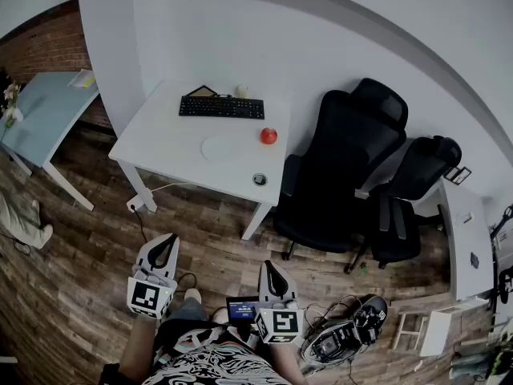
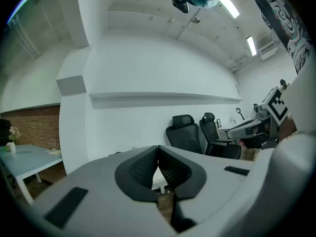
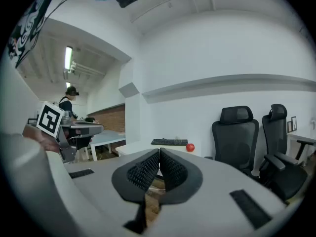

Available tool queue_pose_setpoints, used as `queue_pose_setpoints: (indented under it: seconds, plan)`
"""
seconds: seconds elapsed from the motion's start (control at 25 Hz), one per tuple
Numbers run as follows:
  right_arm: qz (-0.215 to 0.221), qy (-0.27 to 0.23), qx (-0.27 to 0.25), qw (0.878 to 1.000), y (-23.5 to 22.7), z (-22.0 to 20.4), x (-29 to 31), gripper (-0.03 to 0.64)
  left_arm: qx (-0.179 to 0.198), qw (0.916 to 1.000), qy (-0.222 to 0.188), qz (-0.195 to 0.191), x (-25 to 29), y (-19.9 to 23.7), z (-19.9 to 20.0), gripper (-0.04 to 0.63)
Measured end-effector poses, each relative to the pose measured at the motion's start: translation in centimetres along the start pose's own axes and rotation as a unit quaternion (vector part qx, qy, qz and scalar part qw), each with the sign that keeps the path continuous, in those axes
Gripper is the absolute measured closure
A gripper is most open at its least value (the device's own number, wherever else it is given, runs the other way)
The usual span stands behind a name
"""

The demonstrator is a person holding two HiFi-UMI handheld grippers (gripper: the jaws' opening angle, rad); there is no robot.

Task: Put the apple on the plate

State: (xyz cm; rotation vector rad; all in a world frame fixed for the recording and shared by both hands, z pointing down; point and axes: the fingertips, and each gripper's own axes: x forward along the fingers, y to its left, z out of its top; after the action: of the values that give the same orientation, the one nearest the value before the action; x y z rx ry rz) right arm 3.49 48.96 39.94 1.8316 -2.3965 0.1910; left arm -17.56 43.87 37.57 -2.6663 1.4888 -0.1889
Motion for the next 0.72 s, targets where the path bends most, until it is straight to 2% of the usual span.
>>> queue_pose_setpoints:
  seconds: [0.72]
  plan:
    - [0.004,-0.015,0.014,1.0,-1.8,0.6,-0.6,0.588,0.001,0.9998,0.003,0.018,0.0,-1.3,0.6,0.58]
